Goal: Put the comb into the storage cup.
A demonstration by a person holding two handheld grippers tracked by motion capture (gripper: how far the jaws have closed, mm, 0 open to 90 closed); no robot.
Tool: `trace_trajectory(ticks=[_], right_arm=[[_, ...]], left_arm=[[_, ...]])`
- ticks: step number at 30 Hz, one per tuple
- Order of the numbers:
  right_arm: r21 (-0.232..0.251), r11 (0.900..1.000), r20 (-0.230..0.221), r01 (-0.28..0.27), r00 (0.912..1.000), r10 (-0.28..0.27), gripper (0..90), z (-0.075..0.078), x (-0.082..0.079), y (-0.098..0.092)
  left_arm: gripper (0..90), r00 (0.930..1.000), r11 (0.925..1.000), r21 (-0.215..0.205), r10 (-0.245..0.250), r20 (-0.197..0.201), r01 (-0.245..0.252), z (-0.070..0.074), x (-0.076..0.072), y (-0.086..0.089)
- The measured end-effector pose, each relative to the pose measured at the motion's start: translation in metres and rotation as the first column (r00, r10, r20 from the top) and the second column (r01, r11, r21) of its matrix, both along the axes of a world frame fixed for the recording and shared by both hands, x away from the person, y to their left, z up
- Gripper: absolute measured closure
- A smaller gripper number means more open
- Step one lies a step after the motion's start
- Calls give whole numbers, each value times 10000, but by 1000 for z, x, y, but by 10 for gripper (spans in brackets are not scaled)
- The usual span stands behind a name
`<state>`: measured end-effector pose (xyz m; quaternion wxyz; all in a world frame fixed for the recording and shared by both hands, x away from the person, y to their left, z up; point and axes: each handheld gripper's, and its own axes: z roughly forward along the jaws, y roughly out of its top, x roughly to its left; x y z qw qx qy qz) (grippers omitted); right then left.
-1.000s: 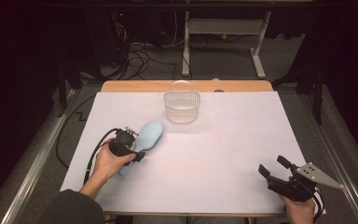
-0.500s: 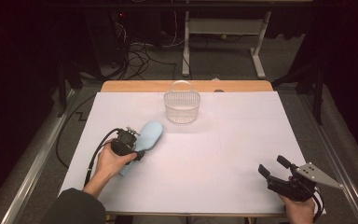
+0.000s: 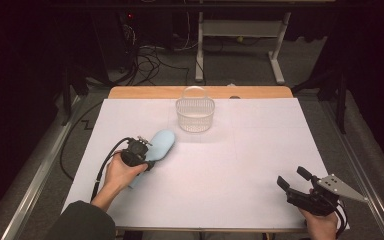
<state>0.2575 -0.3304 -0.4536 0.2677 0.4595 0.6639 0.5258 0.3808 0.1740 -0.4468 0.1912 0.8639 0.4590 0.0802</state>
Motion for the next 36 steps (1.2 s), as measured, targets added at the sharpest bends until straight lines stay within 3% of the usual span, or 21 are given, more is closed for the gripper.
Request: trace_trajectory(ticks=[6, 19, 24, 28, 36], right_arm=[[10, 10000, -22, 33, 10000, -33, 175, 0, 0, 0], [18, 10000, -46, 35, 10000, -34, 176, 0, 0, -1], [34, 10000, -34, 42, 10000, -42, 176, 0, 0, -1], [44, 10000, -42, 35, 10000, -34, 176, 0, 0, -1], [51, 10000, -17, 38, 10000, -38, 176, 0, 0, -1]], left_arm=[[646, 10000, 10000, 6, 12, 85, -12, 0, -1, -1], [676, 9989, 9986, -530, 5, 471, 20, 4, -1, 2], [683, 9982, 9989, -458, -70, 593, 97, 4, -2, 3], [685, 9978, 9978, -648, -116, 650, 158, 5, -3, 4], [686, 9945, 9959, -886, -93, 1046, 187, 10, -5, 7]])
